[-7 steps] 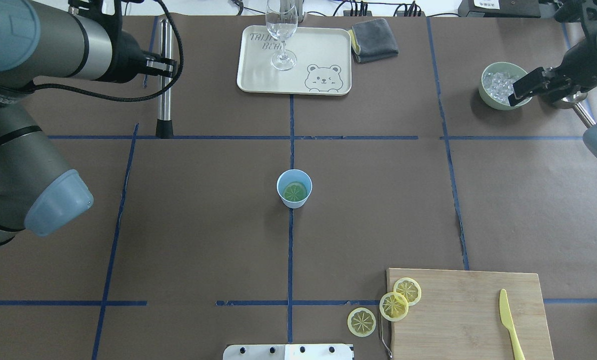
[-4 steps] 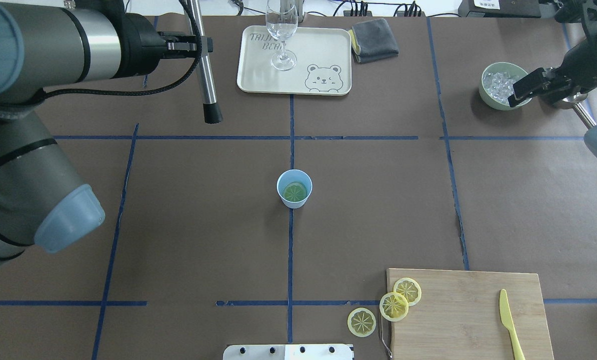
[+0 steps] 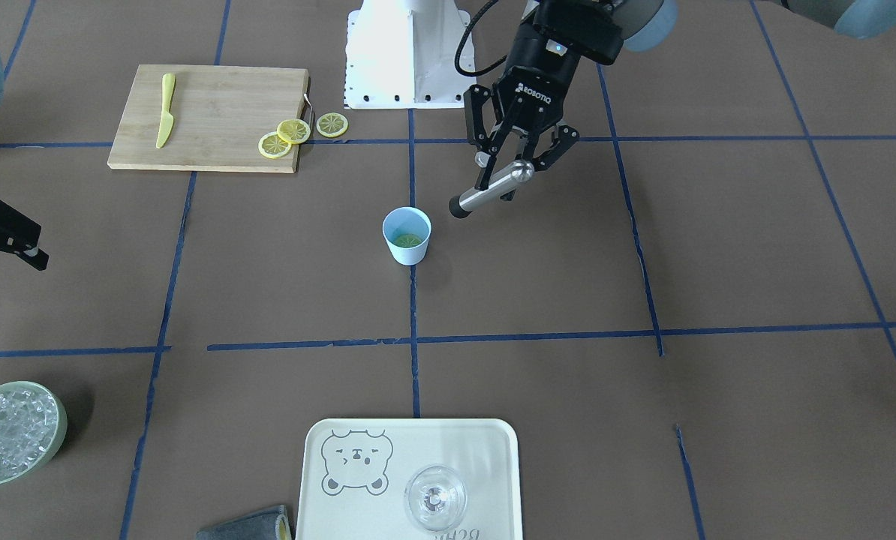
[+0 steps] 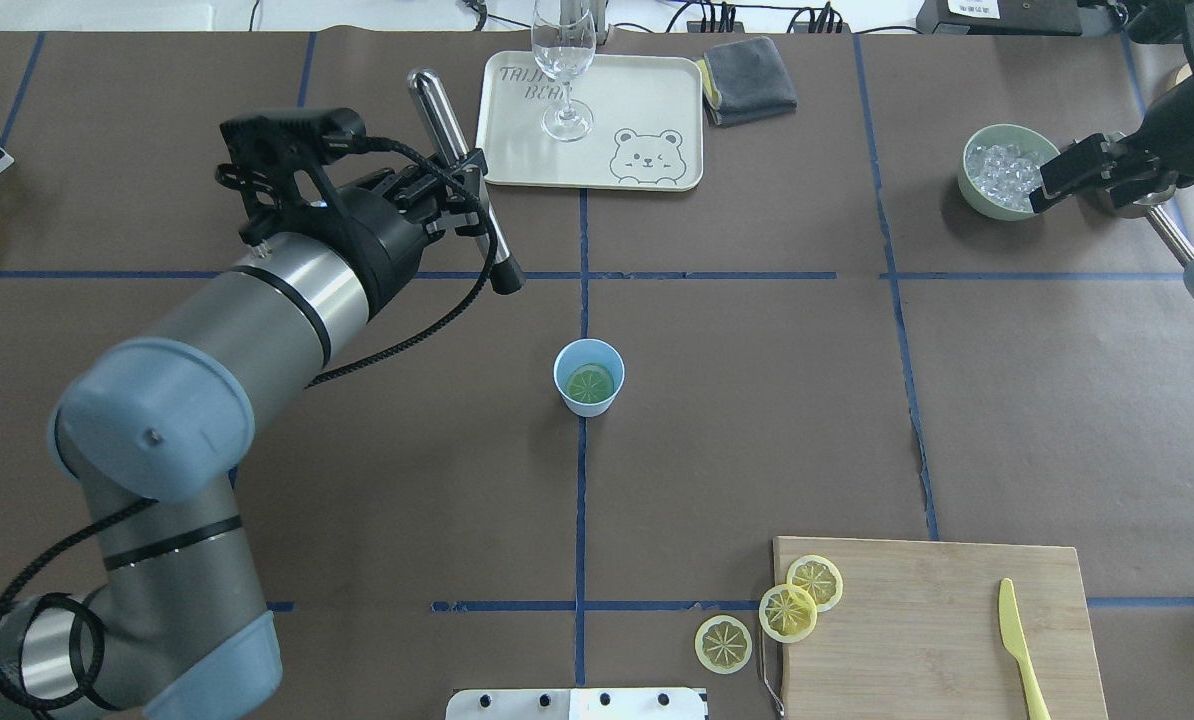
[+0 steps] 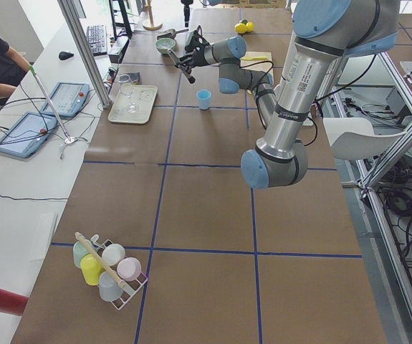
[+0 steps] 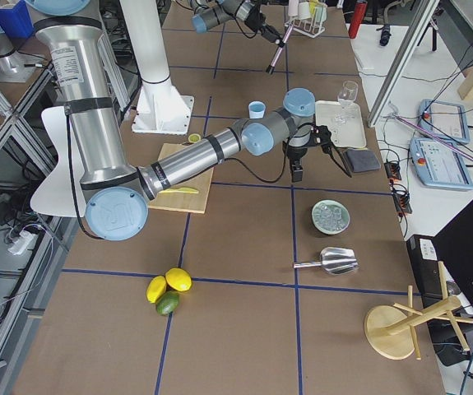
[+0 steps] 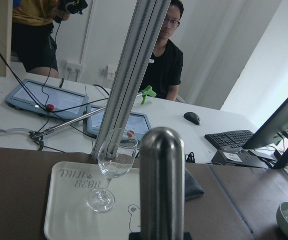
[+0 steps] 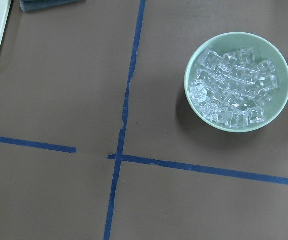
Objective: Squeeze lemon into cup
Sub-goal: 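Lift the steel rod with the left gripper and carry it over the blue cup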
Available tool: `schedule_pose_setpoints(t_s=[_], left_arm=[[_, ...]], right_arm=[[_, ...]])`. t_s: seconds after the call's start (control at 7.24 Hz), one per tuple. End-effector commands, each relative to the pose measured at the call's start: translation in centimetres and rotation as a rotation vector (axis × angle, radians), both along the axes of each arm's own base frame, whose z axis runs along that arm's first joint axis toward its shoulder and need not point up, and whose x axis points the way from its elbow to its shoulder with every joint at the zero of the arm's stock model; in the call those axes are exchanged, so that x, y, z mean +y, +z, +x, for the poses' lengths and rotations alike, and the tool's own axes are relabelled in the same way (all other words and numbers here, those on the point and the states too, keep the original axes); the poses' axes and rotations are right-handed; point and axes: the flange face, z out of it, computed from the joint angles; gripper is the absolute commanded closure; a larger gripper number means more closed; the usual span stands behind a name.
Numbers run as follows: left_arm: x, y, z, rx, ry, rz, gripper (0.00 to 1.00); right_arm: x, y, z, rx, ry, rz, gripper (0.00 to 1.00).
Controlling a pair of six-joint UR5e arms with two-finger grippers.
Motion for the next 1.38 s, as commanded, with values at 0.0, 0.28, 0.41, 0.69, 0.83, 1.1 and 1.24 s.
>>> schedule_pose_setpoints(t_s=[0.0, 0.28, 0.41, 0.69, 0.83, 1.1, 1.24], left_arm=[[3.0, 0.9, 5.5, -0.068, -0.057, 0.006, 1.00], [3.9, -0.9, 9.2, -0.102, -0.028, 0.031, 1.00], [3.9, -1.2, 9.6, -0.100, -0.025, 0.032, 1.00], [3.7, -1.0, 10.6, -0.112, -0.022, 0.029, 1.00], [3.4, -0.4, 11.8, -0.130, -0.021, 0.023, 1.00], [3.7, -0.7, 12.5, -0.125, -0.014, 0.022, 1.00], [3.5, -0.1, 13.3, -0.140, -0.014, 0.015, 1.00]], right_arm=[[0.1, 0.0, 0.4, -0.001, 0.009, -0.003, 0.00], [0.1, 0.0, 0.4, -0.001, 0.011, -0.006, 0.00], [0.2, 0.1, 0.4, -0.001, 0.011, -0.008, 0.00], [0.2, 0.1, 0.4, -0.001, 0.011, -0.008, 0.00], [0.2, 0.1, 0.5, -0.001, 0.013, -0.008, 0.00], [0.0, 0.1, 1.0, 0.000, 0.022, -0.009, 0.00], [0.0, 0.2, 1.0, 0.000, 0.022, -0.011, 0.00]])
